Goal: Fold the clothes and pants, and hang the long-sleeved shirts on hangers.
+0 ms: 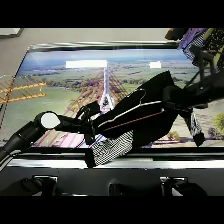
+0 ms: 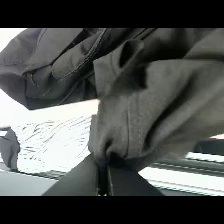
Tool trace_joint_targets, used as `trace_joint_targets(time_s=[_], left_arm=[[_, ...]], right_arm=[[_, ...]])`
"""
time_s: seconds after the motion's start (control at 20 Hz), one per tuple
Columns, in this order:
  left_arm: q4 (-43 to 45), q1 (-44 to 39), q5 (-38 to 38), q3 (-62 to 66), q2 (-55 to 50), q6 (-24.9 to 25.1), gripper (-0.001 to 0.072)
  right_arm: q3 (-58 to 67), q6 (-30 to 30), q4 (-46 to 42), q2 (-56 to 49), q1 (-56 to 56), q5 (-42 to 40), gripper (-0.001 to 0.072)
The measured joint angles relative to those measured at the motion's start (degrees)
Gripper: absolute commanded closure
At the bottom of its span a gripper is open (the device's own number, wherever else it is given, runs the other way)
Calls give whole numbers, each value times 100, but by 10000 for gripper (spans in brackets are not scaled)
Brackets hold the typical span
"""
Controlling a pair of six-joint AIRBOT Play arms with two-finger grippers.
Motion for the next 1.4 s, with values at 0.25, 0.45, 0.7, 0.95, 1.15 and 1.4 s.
trace_joint_targets(time_s=[0.25, 0.45, 0.7, 0.95, 1.15, 1.4], left_arm=[[319, -61, 90, 13, -48, -564, 672], [422, -278, 210, 166, -59, -719, 671], [450, -601, 389, 334, -61, -767, 670], [466, -748, 439, 372, -107, -787, 670], [461, -776, 505, 376, -186, -774, 670], [437, -782, 542, 378, -212, -767, 670]], right_arm=[[361, 168, -459, 168, 2, 433, 677], [446, 173, -507, -39, 2, 400, 677], [470, 61, -304, -507, 2, -11, 677], [472, -85, 240, -575, 0, -162, 677], [476, -83, 411, -339, 0, -68, 677], [476, -101, 400, -297, 0, -282, 677]])
